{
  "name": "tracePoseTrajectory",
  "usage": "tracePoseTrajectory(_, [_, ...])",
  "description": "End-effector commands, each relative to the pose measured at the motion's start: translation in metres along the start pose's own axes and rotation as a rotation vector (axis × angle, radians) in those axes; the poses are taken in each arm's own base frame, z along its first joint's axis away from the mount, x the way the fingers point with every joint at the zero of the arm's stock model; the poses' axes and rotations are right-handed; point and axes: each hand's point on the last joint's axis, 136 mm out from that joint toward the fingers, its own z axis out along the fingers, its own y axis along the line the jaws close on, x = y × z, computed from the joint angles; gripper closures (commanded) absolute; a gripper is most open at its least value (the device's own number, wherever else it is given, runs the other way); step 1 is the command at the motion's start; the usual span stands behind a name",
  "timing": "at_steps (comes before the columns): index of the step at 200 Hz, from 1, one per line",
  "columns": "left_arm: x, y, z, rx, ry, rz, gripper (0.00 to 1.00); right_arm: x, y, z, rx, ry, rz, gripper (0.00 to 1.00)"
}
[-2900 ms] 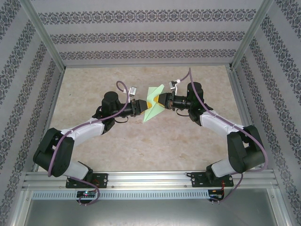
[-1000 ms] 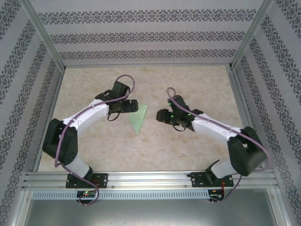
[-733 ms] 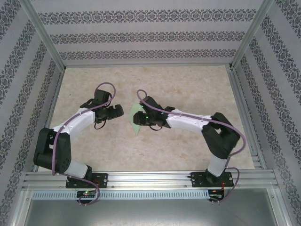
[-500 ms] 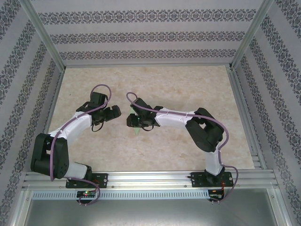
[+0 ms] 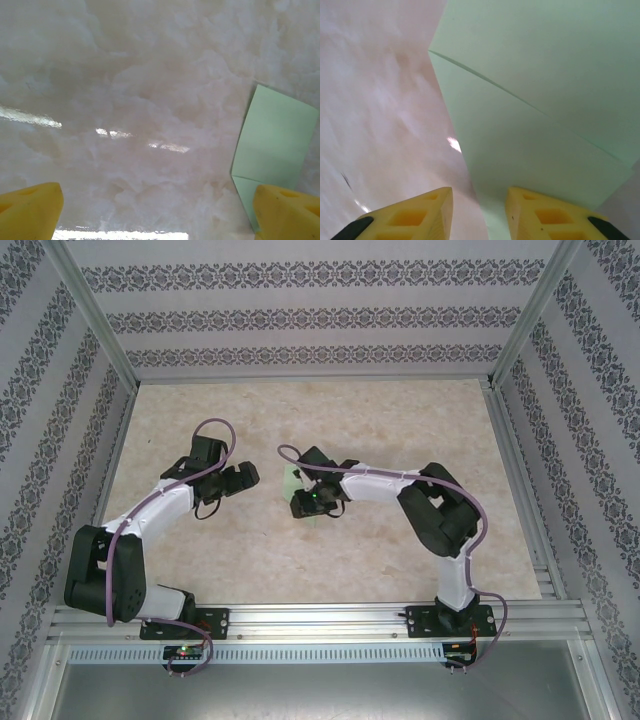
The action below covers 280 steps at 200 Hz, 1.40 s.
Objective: Fold a paper plane with a square sheet of paper (pick it up from the middle)
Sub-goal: Move the paper to the center of the table.
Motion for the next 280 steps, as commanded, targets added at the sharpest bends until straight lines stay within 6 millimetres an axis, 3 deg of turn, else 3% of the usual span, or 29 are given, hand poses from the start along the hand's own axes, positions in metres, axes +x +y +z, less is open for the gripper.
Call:
tracePoseTrajectory(1, [-0.007,-0.014,-0.007,0.092,-0.030,0.004,0.02,0.057,-0.042,-0.018,0.054,0.187,-0.112,0.66])
tracePoseTrajectory(20, [-0.003,-0.018,-0.008,0.122,-0.022,0.003,0.02,0.046,-0.043,-0.043,0.036,0.118,-0.142,0.66])
tracePoseTrajectory(43, [-0.001,-0.024,-0.010,0.157,-0.013,-0.004,0.02,0.014,-0.020,-0.070,-0.034,-0.036,-0.108,0.63])
tracePoseTrajectory(55, [0.002,-0.028,-0.009,0.182,-0.002,-0.010,0.02,-0.003,-0.019,-0.077,-0.025,-0.121,-0.008,0.62])
tracePoseTrajectory(80, [0.010,-0.037,-0.007,0.222,0.018,-0.017,0.02,-0.022,-0.034,-0.076,0.057,-0.246,0.254,0.61])
tracePoseTrajectory(114, [0.017,-0.044,-0.003,0.238,0.037,-0.025,0.02,-0.035,-0.042,-0.065,0.135,-0.295,0.350,0.61])
tracePoseTrajectory(178, [0.030,-0.058,0.002,0.261,0.076,-0.010,0.02,-0.028,-0.055,-0.038,0.194,-0.229,0.381,0.60])
tracePoseTrajectory(221, [0.046,-0.077,0.006,0.319,0.130,-0.009,0.03,-0.041,-0.039,-0.062,0.124,-0.306,0.315,0.60])
tracePoseTrajectory(245, [0.057,-0.089,0.008,0.370,0.160,-0.025,0.06,-0.035,-0.040,-0.074,0.111,-0.342,0.352,0.60])
tracePoseTrajectory(280, [0.073,-0.108,0.011,0.423,0.204,-0.024,0.11,-0.021,-0.049,-0.063,0.094,-0.338,0.426,0.63])
